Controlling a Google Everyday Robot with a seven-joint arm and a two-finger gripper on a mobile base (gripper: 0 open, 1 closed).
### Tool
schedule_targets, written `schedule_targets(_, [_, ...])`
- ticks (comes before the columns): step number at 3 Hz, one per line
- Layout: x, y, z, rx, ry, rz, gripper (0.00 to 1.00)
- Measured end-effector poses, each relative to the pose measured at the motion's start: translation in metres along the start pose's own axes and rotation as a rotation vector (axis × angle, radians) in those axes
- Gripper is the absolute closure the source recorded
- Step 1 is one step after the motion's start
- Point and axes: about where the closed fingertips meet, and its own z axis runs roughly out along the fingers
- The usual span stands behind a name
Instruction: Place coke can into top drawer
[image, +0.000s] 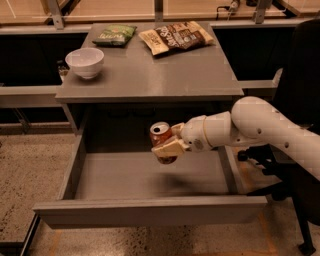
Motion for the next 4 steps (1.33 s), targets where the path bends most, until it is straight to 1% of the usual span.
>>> schedule_targets(1, [0.011, 0.008, 0.006, -0.044, -0.085, 0.004, 0.83])
schedule_targets(2, [0.022, 0.016, 0.019, -0.105, -0.116, 0.007, 0.60])
schedule_targets(3, [0.032, 0.030, 0.048, -0.190, -0.110, 0.001, 0.28])
schedule_targets(4, [0.037, 0.041, 0.070, -0.241, -0.125, 0.017, 0.05])
